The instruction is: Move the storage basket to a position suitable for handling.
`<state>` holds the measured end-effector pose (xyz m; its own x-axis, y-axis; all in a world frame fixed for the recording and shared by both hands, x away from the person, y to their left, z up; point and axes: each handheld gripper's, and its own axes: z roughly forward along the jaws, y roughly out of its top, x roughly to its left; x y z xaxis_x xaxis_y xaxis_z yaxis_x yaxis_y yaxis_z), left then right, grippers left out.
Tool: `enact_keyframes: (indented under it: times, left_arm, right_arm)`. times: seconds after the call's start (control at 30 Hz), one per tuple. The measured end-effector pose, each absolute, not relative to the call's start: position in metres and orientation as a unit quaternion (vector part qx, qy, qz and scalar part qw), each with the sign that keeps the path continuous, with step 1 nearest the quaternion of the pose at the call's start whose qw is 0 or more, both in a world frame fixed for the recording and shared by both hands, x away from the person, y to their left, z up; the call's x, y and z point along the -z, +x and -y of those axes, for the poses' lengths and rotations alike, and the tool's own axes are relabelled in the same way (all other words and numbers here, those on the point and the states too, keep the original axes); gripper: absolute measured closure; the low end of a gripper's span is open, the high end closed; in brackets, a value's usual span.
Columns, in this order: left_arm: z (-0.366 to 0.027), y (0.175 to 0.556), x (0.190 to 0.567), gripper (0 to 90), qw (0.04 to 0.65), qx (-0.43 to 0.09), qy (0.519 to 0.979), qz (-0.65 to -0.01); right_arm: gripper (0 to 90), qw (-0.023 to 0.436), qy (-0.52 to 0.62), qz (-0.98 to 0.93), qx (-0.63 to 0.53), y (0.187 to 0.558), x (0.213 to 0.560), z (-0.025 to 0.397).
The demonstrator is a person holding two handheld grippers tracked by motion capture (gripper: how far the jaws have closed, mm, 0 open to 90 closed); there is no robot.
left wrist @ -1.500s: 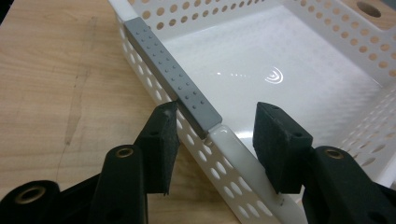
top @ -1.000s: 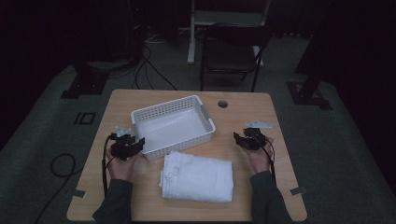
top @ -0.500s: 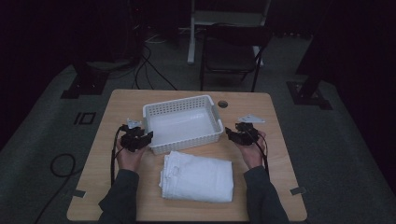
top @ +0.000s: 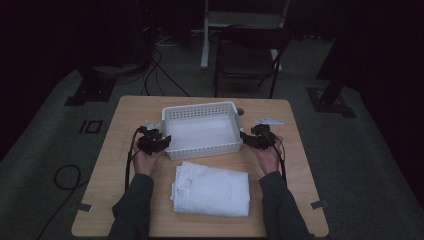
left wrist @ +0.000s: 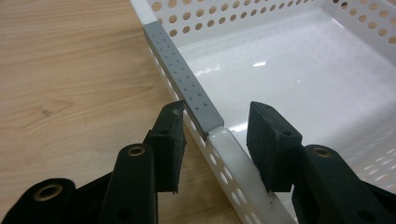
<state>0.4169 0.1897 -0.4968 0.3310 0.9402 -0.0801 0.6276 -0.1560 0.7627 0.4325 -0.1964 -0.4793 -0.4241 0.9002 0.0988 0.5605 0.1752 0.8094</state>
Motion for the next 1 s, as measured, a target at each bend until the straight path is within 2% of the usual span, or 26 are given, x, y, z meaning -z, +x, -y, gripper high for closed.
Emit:
enact_keyframes:
  times: [0.33,0.53,0.77,1.0]
  left_arm:
    - [-0.172,0.430,0.499,56.8,0.357,-0.210,0.743,-0.526]
    - [-0.166,0.431,0.501,56.9,0.355,-0.208,0.747,-0.522]
    - [-0.162,0.430,0.503,58.9,0.357,-0.204,0.750,-0.518]
    - [-0.160,0.424,0.504,59.3,0.363,-0.200,0.748,-0.518]
  right_arm:
    - [47.6,0.191,0.508,-0.748,-0.382,0.443,0.489,0.201]
    - [55.9,0.182,0.510,-0.751,-0.377,0.435,0.495,0.207]
    - [61.1,0.173,0.506,-0.751,-0.386,0.427,0.499,0.209]
    - [61.1,0.183,0.504,-0.753,-0.381,0.418,0.499,0.211]
